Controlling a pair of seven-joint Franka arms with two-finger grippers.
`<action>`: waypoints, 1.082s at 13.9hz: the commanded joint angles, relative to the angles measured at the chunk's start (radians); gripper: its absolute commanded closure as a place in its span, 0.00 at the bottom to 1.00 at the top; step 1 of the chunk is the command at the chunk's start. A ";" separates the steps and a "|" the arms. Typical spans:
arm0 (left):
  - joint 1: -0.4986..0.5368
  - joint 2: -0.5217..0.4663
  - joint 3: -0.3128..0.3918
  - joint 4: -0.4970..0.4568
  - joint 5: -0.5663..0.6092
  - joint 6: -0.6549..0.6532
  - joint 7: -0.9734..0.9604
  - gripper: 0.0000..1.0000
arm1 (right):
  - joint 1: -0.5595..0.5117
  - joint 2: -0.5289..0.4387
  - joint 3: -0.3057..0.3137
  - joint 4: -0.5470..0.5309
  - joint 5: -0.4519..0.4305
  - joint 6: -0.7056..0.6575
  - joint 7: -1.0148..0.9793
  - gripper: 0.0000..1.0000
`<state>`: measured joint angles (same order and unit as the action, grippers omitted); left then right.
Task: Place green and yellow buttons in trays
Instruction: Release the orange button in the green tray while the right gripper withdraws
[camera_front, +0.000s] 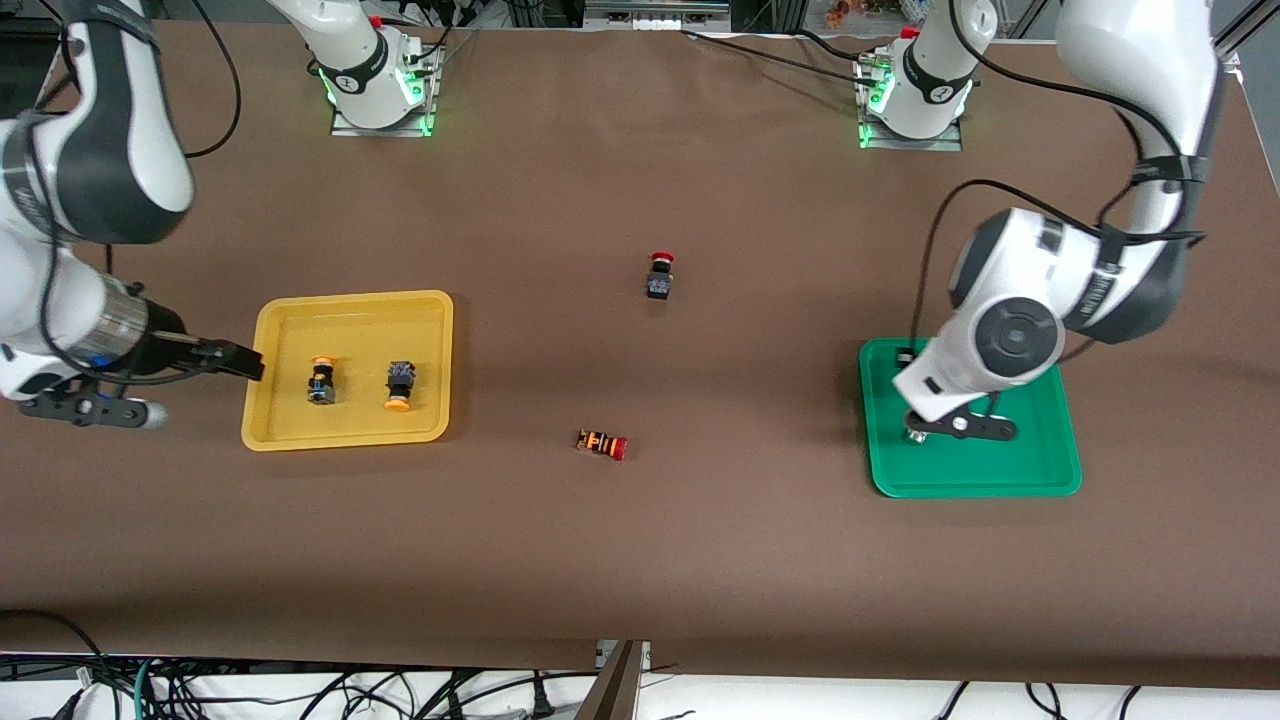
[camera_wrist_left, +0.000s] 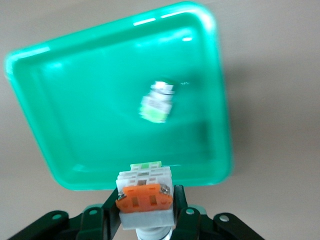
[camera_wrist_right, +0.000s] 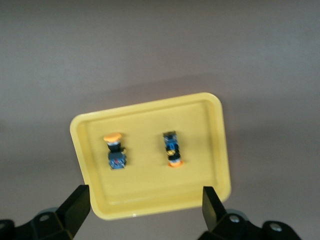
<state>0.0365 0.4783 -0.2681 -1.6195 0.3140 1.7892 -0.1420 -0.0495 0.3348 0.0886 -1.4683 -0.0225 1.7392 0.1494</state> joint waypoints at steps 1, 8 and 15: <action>0.112 0.058 -0.013 0.003 0.036 0.100 0.247 0.80 | -0.053 0.026 0.007 0.155 0.016 -0.140 -0.100 0.01; 0.204 0.204 -0.016 -0.026 0.034 0.239 0.410 0.70 | 0.017 -0.181 -0.176 -0.026 0.015 -0.055 -0.275 0.01; 0.209 0.088 -0.043 -0.001 -0.004 0.162 0.401 0.00 | 0.166 -0.226 -0.380 -0.049 0.021 -0.102 -0.300 0.01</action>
<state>0.2347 0.6765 -0.2813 -1.6214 0.3220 2.0176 0.2524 0.0905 0.1198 -0.2593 -1.5283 -0.0216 1.6667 -0.1345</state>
